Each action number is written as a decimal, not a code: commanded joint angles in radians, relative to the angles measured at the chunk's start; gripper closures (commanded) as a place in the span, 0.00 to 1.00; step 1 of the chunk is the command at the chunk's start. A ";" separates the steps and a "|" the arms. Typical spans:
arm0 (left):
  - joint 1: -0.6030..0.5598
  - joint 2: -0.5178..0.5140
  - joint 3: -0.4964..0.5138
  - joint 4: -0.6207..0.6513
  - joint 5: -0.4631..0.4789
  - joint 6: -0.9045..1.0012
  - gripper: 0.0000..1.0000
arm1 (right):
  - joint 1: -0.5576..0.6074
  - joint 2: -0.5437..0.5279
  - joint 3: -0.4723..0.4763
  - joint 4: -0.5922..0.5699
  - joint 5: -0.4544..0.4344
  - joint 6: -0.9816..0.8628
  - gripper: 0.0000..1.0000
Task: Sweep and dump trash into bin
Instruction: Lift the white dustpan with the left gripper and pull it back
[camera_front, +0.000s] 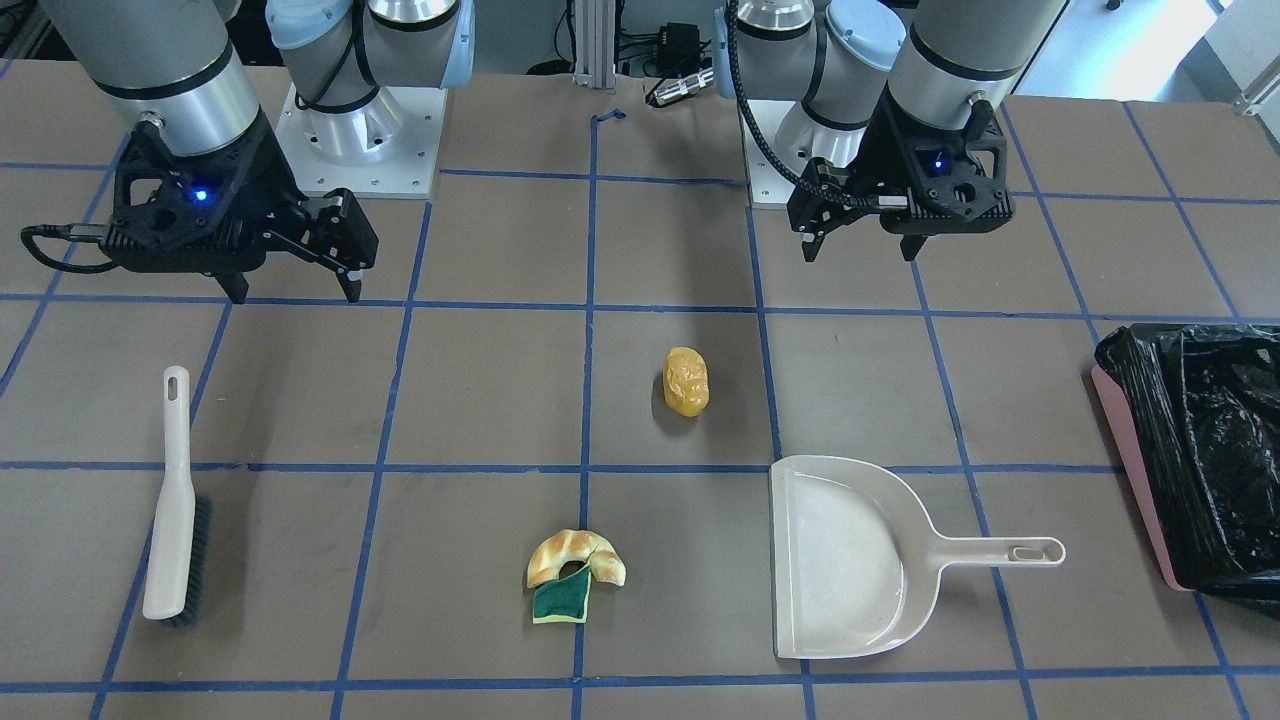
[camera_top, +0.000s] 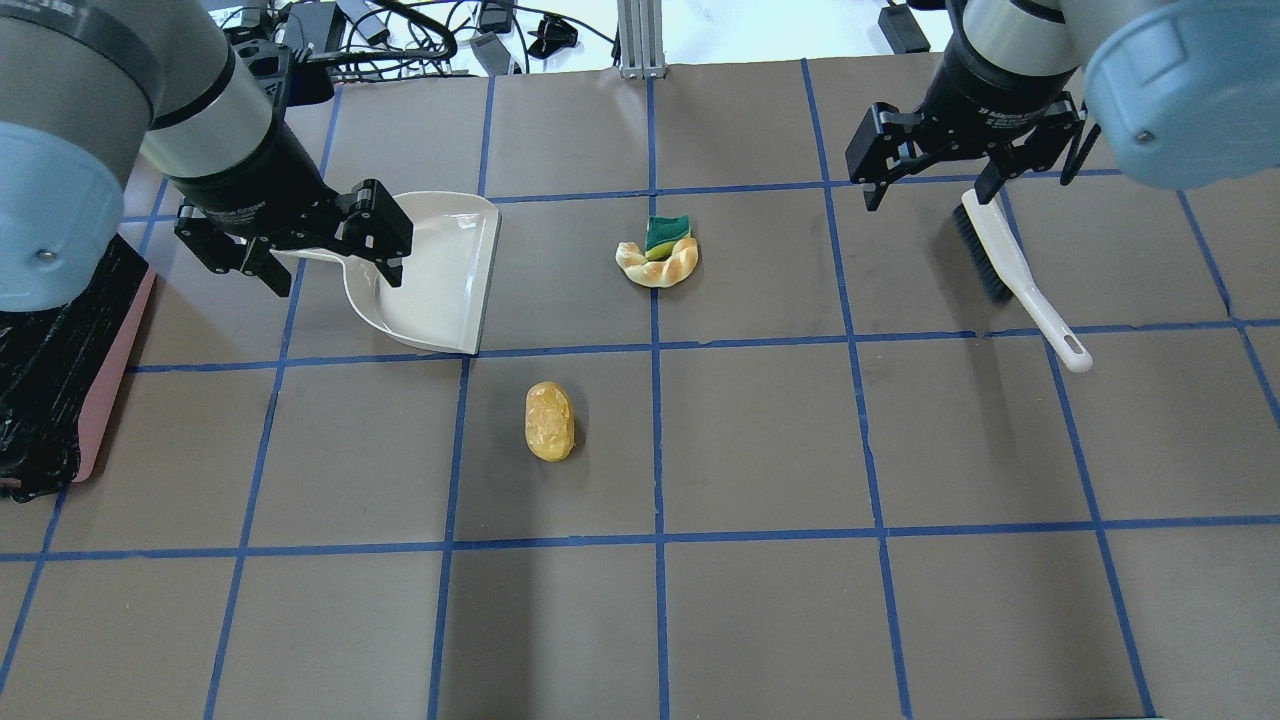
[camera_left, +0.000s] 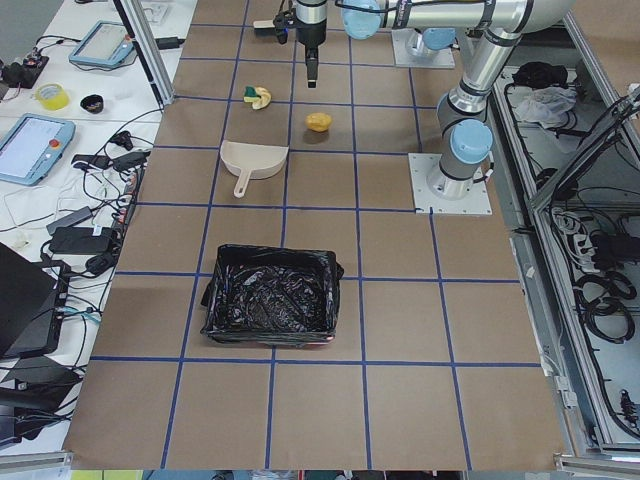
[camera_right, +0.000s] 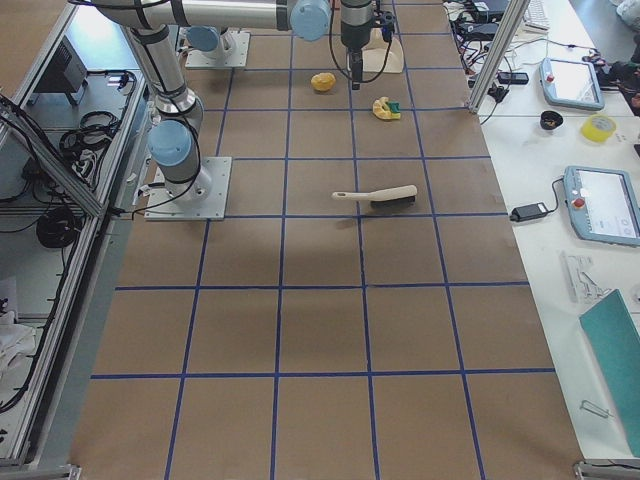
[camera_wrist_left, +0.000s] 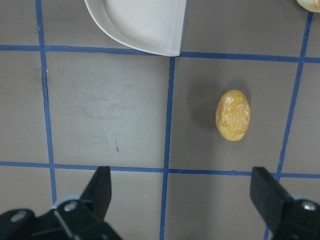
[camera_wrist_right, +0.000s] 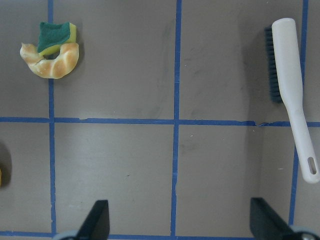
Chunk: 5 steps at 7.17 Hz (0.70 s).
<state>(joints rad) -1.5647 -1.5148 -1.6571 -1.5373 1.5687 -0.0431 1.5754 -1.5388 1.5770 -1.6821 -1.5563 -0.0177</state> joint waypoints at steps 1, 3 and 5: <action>0.000 -0.001 0.000 0.000 -0.001 -0.001 0.00 | 0.000 -0.007 0.000 -0.002 0.005 -0.001 0.00; 0.003 -0.010 -0.001 -0.001 -0.006 0.005 0.00 | 0.000 -0.004 0.003 -0.001 -0.007 -0.001 0.00; 0.034 -0.034 0.002 0.002 -0.006 -0.009 0.00 | 0.000 -0.001 0.009 0.001 -0.001 -0.005 0.00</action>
<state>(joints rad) -1.5505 -1.5355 -1.6567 -1.5378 1.5638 -0.0431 1.5754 -1.5417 1.5838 -1.6819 -1.5606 -0.0215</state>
